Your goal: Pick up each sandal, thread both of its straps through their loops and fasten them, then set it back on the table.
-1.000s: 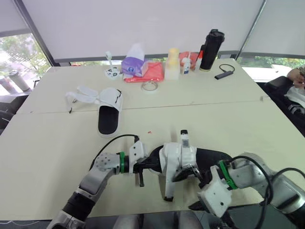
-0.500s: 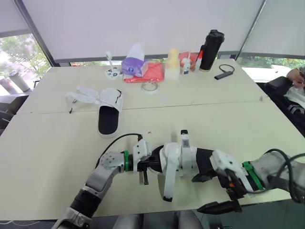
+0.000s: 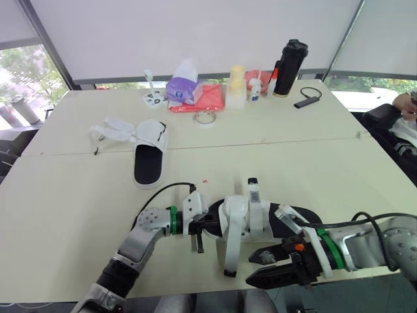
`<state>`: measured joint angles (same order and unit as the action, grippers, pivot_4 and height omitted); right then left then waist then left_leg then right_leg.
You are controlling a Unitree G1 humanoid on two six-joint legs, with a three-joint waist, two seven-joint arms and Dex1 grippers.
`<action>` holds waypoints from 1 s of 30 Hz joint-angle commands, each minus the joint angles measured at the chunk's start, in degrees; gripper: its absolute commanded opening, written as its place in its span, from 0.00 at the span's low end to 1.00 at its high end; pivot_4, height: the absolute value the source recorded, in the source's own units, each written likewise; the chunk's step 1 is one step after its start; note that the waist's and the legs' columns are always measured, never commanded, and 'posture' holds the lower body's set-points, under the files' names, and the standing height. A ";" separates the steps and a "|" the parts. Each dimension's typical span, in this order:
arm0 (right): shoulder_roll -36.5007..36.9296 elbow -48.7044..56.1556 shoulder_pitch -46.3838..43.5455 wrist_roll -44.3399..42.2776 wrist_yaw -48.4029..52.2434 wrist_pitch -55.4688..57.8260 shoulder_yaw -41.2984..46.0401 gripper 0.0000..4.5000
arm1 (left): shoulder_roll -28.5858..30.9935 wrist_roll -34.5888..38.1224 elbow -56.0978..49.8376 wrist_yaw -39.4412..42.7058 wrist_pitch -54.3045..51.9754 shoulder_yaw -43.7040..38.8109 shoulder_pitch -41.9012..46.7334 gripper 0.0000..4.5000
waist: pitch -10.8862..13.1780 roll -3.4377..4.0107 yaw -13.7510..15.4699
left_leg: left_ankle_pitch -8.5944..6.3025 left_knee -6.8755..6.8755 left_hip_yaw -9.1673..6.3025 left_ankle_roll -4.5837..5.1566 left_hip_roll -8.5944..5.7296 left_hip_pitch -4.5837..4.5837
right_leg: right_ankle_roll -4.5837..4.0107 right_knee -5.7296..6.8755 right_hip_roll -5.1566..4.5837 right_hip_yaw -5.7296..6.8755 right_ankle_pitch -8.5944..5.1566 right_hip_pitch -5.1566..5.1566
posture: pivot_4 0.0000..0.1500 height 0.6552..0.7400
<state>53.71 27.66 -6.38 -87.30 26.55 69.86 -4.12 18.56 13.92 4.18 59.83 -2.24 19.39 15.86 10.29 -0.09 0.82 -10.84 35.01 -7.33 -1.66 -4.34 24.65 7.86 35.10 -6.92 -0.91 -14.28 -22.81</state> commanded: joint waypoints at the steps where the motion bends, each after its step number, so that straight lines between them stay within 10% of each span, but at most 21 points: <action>1: -4.03 -1.16 1.47 -0.61 -8.22 -1.84 0.22 0.98 | 0.59 -0.77 -0.78 -0.03 -0.72 0.43 -1.27 0.00 | 0.00 0.01 -0.01 | 0.00 -0.01 0.03 0.00 0.00 0.00 | 0.00 0.00 0.00 -0.02 0.00 -0.01 | 1.00 1.00; 23: -13.99 1.22 2.88 -8.61 -23.49 -5.90 -2.87 0.98 | 0.46 -0.82 -0.98 -0.38 -1.08 0.45 -1.24 0.00 | -0.01 0.02 -0.07 | 0.00 0.00 -0.03 0.01 0.01 -0.02 | 0.00 0.02 0.06 -0.02 0.00 0.01 | 1.00 1.00; 30: -13.92 0.94 2.37 -9.91 -24.66 -6.71 -2.94 0.33 | 0.31 -0.88 -1.08 -0.60 -1.18 0.43 -1.42 0.00 | -0.01 0.02 -0.07 | 0.00 -0.01 -0.04 0.01 0.01 -0.02 | 0.00 0.02 0.06 -0.02 0.00 0.00 | 1.00 1.00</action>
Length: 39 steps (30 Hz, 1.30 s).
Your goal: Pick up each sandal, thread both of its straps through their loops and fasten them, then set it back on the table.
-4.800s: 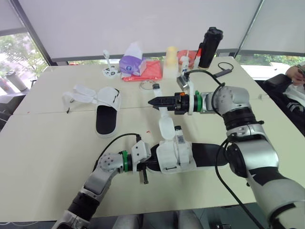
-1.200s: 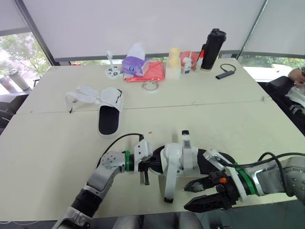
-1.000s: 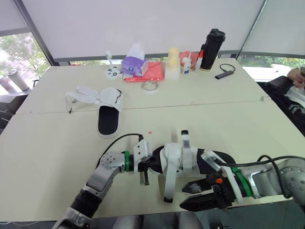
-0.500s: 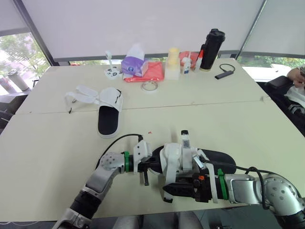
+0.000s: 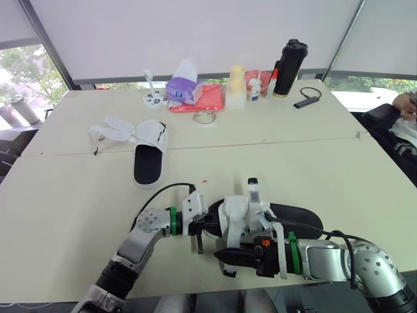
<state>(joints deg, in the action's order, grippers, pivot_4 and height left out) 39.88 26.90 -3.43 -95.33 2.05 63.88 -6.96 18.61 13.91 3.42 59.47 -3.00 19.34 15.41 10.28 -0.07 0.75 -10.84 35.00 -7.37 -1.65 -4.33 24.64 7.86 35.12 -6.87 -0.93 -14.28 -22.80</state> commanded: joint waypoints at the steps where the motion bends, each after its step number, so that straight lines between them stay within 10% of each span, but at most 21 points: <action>1: -0.02 1.67 -0.59 -1.99 -0.20 -0.80 -0.12 0.23 | 0.22 -0.86 -0.29 -0.27 -0.42 0.48 -0.95 0.00 | 0.00 0.00 0.01 | 0.00 0.00 0.00 0.00 0.00 0.00 | 0.00 0.00 0.00 0.00 0.00 0.00 | 1.00 1.00; 3: 0.16 1.71 -0.55 -1.94 -0.19 -0.88 -0.08 0.01 | 0.16 -0.87 -0.23 -0.29 -0.36 0.50 -0.92 0.00 | 0.00 0.00 0.01 | 0.00 0.00 0.00 0.00 0.00 0.00 | 0.00 0.00 0.00 0.00 0.00 0.00 | 1.00 1.00; 17: 11.11 -1.35 -15.44 -10.12 6.01 0.65 4.02 0.01 | -0.31 -1.08 0.74 -0.20 0.13 0.84 -0.33 0.00 | 0.04 0.05 -0.10 | -0.01 0.03 0.11 0.00 0.00 0.01 | -0.02 -0.05 -0.10 -0.02 0.01 -0.02 | 1.00 1.00; 39: 4.74 -18.15 -33.04 23.42 34.60 12.20 -4.42 0.01 | -0.95 -1.74 -0.37 -2.16 0.56 0.43 -1.66 0.00 | 0.03 0.04 0.05 | -0.04 0.13 0.11 0.11 -0.02 0.49 | -0.01 0.03 -0.02 0.08 0.07 -0.51 | 1.00 1.00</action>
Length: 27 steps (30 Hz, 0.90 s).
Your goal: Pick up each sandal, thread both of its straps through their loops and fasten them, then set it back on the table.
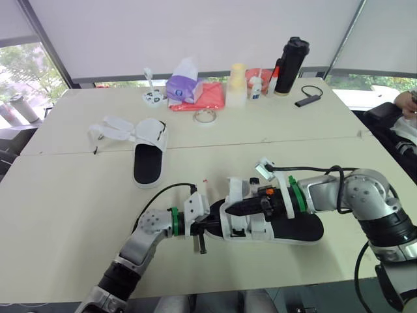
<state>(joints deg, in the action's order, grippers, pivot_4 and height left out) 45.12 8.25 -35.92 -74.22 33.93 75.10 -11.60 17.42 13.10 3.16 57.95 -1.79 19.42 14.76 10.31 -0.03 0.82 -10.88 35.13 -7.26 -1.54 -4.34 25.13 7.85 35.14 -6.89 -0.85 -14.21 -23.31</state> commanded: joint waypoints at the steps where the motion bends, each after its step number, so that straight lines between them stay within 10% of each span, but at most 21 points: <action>1: -0.85 0.38 -0.65 3.32 3.36 1.10 0.12 0.01 | 0.22 -0.94 -0.20 -0.73 -0.66 0.40 -1.11 0.00 | 0.00 0.00 -0.02 | 0.00 0.00 0.00 0.00 0.00 0.00 | 0.00 0.00 0.00 0.00 0.00 0.00 | 1.00 1.00; 27: -3.55 3.95 -1.67 20.02 15.81 0.20 -1.26 0.01 | -0.53 -0.89 -0.41 -1.94 -0.88 0.60 -1.61 0.00 | 0.00 0.00 0.02 | 0.00 0.02 0.08 -0.01 -0.02 -0.06 | 0.06 0.05 0.02 0.00 0.03 0.04 | 1.00 1.00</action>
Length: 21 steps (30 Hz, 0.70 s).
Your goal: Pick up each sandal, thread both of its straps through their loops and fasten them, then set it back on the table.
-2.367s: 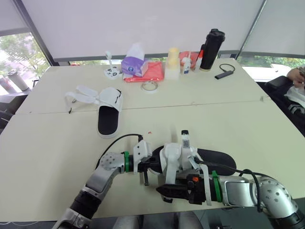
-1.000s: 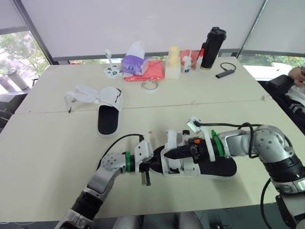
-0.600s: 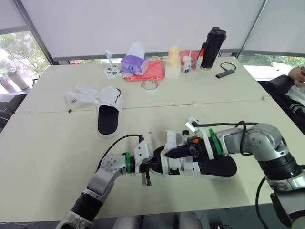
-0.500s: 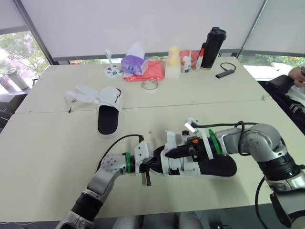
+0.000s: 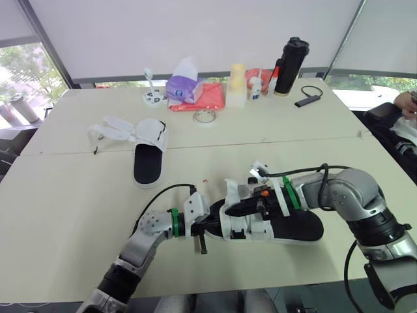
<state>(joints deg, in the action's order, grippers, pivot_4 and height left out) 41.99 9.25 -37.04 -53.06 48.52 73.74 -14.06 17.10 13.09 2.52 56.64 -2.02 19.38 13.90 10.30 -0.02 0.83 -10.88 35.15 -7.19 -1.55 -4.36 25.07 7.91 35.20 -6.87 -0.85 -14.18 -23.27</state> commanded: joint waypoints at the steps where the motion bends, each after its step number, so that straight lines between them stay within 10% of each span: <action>1: -0.55 3.19 -0.60 -1.23 1.27 1.77 1.50 0.01 | -0.24 -0.91 0.27 -0.63 -0.59 0.67 -0.74 0.00 | 0.00 0.00 0.02 | 0.00 0.00 0.00 0.00 0.00 0.00 | 0.00 0.00 0.00 0.00 0.00 0.00 | 1.00 1.00; 21: -1.87 2.76 -1.59 2.86 2.69 0.40 2.07 0.01 | -0.40 -0.86 0.76 -0.41 -0.51 0.70 -0.28 0.00 | 0.00 0.00 -0.02 | 0.00 0.02 0.07 0.00 -0.01 -0.01 | 0.13 0.03 0.00 0.00 0.07 0.01 | 1.00 1.00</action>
<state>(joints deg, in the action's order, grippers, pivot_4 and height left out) 40.51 11.10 -37.57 -50.14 50.29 74.56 -12.75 16.93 13.04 2.56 56.37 -1.96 19.36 13.82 10.30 -0.02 0.81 -10.88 35.16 -7.12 -1.55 -4.37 25.06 8.03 35.23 -6.87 -0.85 -14.11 -23.27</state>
